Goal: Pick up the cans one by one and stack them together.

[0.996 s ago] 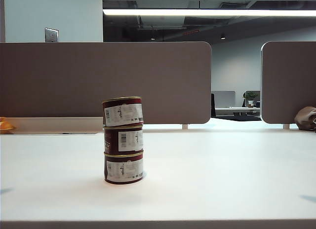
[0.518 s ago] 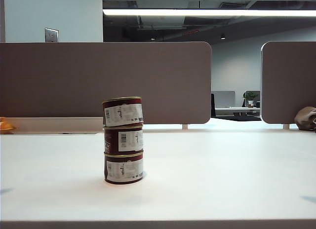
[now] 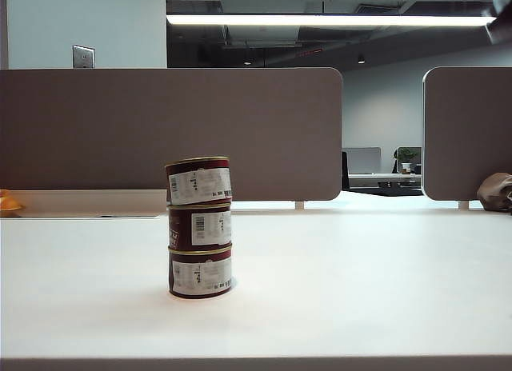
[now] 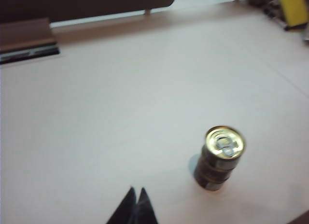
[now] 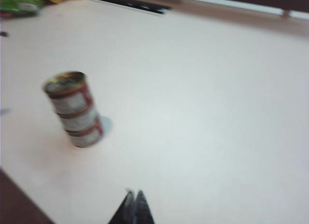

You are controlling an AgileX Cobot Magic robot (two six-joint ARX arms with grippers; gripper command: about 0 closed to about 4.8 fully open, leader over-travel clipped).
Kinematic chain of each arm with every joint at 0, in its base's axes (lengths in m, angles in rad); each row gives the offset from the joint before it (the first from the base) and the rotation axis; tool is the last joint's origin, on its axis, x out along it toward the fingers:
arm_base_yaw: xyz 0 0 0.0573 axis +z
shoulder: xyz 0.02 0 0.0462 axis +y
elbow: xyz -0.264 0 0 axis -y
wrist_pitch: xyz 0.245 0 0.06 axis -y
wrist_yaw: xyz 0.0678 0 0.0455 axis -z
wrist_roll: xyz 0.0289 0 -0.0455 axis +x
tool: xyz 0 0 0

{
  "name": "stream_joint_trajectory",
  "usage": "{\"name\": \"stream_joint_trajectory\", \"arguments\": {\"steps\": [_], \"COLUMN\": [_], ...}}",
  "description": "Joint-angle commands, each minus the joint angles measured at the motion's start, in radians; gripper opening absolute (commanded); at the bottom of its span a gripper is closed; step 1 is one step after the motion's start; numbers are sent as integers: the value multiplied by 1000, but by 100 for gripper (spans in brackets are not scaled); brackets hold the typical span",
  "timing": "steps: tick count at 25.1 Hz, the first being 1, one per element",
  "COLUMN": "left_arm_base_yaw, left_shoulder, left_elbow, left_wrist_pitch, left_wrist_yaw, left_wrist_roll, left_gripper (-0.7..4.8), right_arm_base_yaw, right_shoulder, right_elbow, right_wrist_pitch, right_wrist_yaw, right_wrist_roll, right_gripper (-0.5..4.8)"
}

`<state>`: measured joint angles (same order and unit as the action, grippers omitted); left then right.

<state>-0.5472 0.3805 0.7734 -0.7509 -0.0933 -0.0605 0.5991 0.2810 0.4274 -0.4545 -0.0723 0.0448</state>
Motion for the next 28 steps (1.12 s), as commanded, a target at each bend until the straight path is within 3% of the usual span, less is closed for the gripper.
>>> {"name": "stream_joint_trajectory", "arguments": {"steps": [1, 4, 9, 15, 19, 28], "left_arm_base_yaw": [72, 143, 172, 174, 174, 174], "left_shoulder": [-53, -97, -132, -142, -163, -244], "left_elbow": [-71, -154, -203, -237, -324, -555], "left_wrist_pitch": [8, 5, 72, 119, 193, 199], "left_wrist_yaw": [3, 0, 3, 3, 3, 3], "left_wrist_roll": [1, 1, 1, 1, 1, 1], "left_gripper": [-1, -1, -1, -1, -1, -1], "right_arm_base_yaw": [-84, -190, -295, -310, -309, -309], "right_shoulder": [-47, -106, -196, -250, -272, -278], "right_elbow": [-46, -92, -115, -119, -124, -225], "right_wrist_pitch": [-11, -51, -134, -144, -142, -143], "right_wrist_yaw": [3, 3, 3, 3, 3, 3], "right_wrist_roll": [5, 5, 5, 5, 5, 5], "right_gripper": [0, 0, 0, 0, 0, 0]}}
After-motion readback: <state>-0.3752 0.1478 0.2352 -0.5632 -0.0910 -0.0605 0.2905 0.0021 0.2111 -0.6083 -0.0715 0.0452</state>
